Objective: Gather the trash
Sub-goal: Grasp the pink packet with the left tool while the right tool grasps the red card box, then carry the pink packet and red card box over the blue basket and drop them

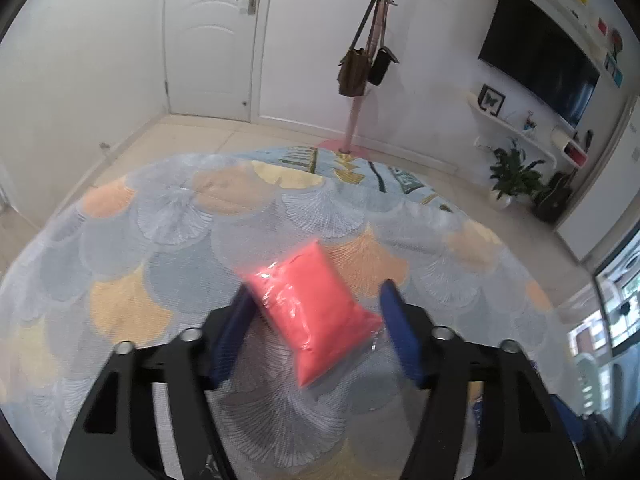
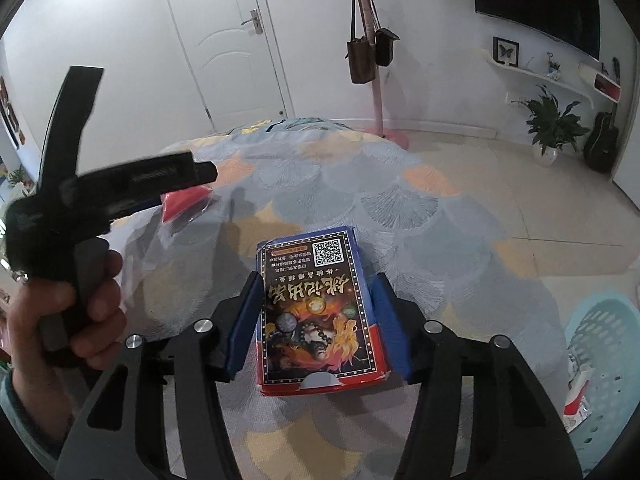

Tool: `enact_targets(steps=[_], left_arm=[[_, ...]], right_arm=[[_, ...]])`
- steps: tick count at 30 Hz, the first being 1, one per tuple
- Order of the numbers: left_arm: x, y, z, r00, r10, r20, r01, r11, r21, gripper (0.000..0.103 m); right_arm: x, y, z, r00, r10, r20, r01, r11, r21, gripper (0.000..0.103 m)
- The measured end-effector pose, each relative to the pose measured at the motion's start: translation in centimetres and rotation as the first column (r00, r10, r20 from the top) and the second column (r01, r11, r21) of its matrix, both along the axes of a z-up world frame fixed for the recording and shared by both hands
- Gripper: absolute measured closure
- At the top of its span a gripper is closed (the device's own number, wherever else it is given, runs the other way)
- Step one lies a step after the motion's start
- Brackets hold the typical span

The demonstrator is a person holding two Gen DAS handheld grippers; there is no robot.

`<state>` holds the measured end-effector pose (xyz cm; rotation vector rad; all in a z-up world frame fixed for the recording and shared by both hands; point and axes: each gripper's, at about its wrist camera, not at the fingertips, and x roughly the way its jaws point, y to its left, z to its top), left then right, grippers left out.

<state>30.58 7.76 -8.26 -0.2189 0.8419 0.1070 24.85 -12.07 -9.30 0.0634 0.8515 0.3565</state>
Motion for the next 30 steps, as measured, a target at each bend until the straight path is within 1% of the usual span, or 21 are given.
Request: enact_targets(steps=[1, 2, 3, 5, 7, 10, 11, 13, 16, 17, 19, 21, 26, 27, 30], left_arm=[[-0.1, 0.1, 0.1, 1.0, -0.005, 0.007, 0.005, 1.0, -0.007, 0.059], [-0.3, 0.2, 0.1, 1.0, -0.009, 0.012, 0.01, 1.0, -0.022, 0.062], [-0.5, 0.4, 0.3, 1.0, -0.01, 0.014, 0.01, 1.0, -0.028, 0.065], [-0.8, 0.6, 0.3, 1.0, -0.021, 0.022, 0.022, 0.999, -0.047, 0.066], [-1.2, 0.6, 0.5, 0.999, -0.038, 0.038, 0.041, 0.997, -0.068, 0.067], [-2.3, 0.2, 0.9, 0.996, -0.063, 0.063, 0.066, 0.996, -0.053, 0.067], [-2.7, 0.0, 1.0, 0.995, -0.074, 0.068, 0.077, 0.996, -0.052, 0.067], [-3.6, -0.2, 1.2, 0.992, -0.098, 0.084, 0.103, 0.993, -0.06, 0.067], [-5.2, -0.7, 1.9, 0.985, -0.132, 0.112, 0.14, 0.988, -0.061, 0.068], [-5.6, -0.9, 2.2, 0.983, -0.141, 0.119, 0.149, 0.987, -0.059, 0.068], [-6.6, -1.6, 2.9, 0.975, -0.169, 0.141, 0.178, 0.983, -0.053, 0.068], [-7.5, -2.6, 3.8, 0.967, -0.199, 0.161, 0.207, 0.978, -0.034, 0.068], [-9.1, -6.1, 6.4, 0.937, -0.272, 0.22, 0.282, 0.959, -0.014, 0.068], [-9.4, -6.8, 6.5, 0.932, -0.281, 0.228, 0.292, 0.956, -0.011, 0.068], [-10.2, -9.7, 7.9, 0.907, -0.331, 0.262, 0.346, 0.938, -0.012, 0.068]], right_arm=[[0.1, 0.1, -0.1, 1.0, 0.008, -0.006, -0.008, 1.0, 0.0, 0.036], [0.1, 0.4, -0.3, 0.999, 0.029, -0.033, -0.029, 1.0, -0.007, 0.025], [0.3, 0.8, -0.6, 0.997, 0.048, -0.057, -0.049, 0.999, -0.014, 0.025], [0.2, 1.5, -0.5, 0.997, 0.063, -0.047, -0.066, 0.997, -0.052, 0.024], [0.0, 2.1, -0.6, 0.996, 0.072, -0.043, -0.076, 0.993, -0.085, 0.026], [-0.1, 2.3, -0.6, 0.998, 0.046, -0.037, -0.049, 0.993, -0.105, 0.042], [-0.1, 2.0, -0.6, 0.999, 0.035, -0.035, -0.038, 0.995, -0.097, 0.044], [0.0, 2.0, -0.6, 0.999, 0.035, -0.036, -0.038, 0.995, -0.087, 0.045], [-0.4, 2.1, -0.3, 1.0, 0.028, -0.009, -0.029, 0.994, -0.105, 0.046], [-0.8, 1.9, 0.2, 0.999, 0.022, 0.023, -0.02, 0.995, -0.097, 0.046], [-1.2, 1.3, 0.7, 0.998, 0.01, 0.058, -0.006, 0.998, -0.06, 0.046], [-1.4, 0.5, 1.1, 0.997, -0.013, 0.075, 0.015, 0.999, -0.034, 0.046], [-3.1, -2.9, 3.1, 0.989, -0.092, 0.114, 0.091, 0.996, 0.012, 0.046], [-3.5, -3.7, 3.7, 0.986, -0.105, 0.128, 0.105, 0.994, 0.009, 0.046], [-4.9, -6.7, 5.9, 0.972, -0.156, 0.173, 0.158, 0.987, 0.003, 0.046]])
